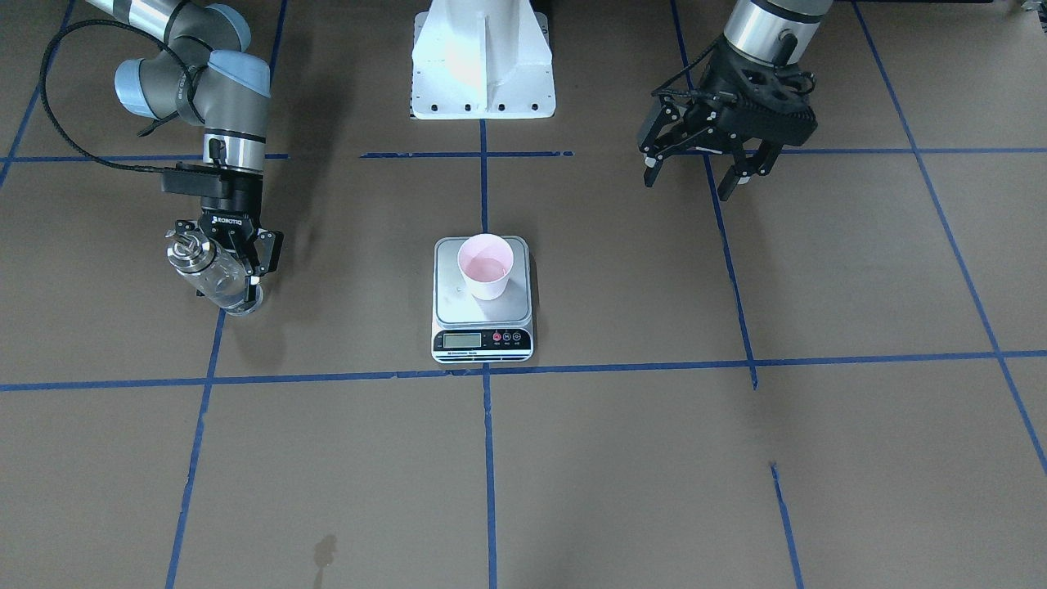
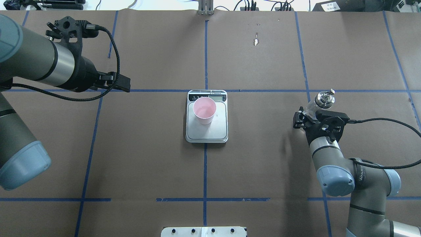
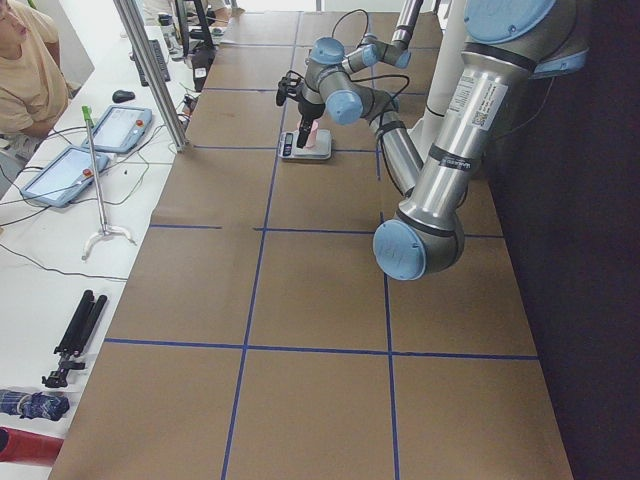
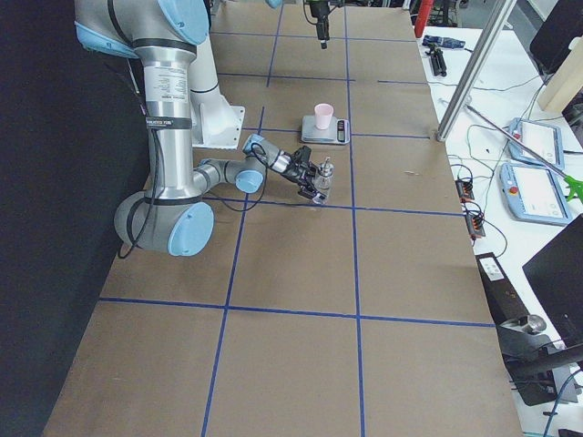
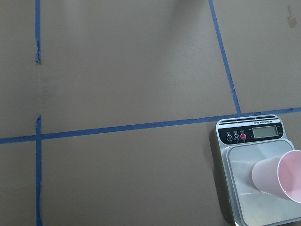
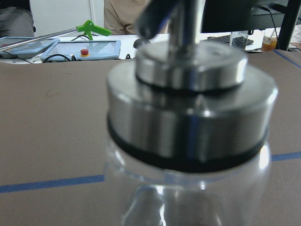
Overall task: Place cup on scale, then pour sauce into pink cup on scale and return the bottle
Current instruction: 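Lower the glass bottle onto the table at its starting spot with the right gripper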
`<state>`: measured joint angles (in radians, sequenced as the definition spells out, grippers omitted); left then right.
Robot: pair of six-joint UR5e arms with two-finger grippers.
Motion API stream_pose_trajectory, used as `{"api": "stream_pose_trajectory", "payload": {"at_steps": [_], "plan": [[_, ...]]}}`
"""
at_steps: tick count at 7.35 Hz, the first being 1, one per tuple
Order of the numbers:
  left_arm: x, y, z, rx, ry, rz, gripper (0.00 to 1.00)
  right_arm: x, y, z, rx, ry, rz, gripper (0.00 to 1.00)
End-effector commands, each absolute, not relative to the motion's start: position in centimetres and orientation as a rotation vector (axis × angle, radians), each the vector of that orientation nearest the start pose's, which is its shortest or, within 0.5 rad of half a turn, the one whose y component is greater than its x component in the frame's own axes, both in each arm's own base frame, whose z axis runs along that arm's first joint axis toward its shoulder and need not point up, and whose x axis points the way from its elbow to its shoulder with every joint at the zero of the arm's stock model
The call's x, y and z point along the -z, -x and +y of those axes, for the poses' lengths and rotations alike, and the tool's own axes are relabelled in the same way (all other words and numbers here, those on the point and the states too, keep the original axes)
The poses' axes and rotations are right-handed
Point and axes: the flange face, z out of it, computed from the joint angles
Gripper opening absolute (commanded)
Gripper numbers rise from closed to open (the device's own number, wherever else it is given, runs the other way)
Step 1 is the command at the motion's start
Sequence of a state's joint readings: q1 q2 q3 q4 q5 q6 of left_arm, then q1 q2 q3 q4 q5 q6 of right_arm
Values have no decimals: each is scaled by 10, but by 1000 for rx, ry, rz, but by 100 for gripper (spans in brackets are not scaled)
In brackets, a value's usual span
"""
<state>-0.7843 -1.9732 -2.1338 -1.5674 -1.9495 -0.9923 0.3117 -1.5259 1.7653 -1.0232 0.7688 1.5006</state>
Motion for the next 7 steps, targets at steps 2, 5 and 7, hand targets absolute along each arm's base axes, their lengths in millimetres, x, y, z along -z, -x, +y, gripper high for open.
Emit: {"api": "stream_pose_trajectory", "payload": {"at_steps": [2,5,7], "plan": [[-200,-301,-438,7,-330,957,100,-479,432,-354,-536,-892,-584,100],[-201,-300,-438,9,-330,956,100,-463,432,-345,-540,-906,-617,100],[-203,-300,-438,10,-327,953,100,-459,427,-314,-502,-927,-635,100]]}}
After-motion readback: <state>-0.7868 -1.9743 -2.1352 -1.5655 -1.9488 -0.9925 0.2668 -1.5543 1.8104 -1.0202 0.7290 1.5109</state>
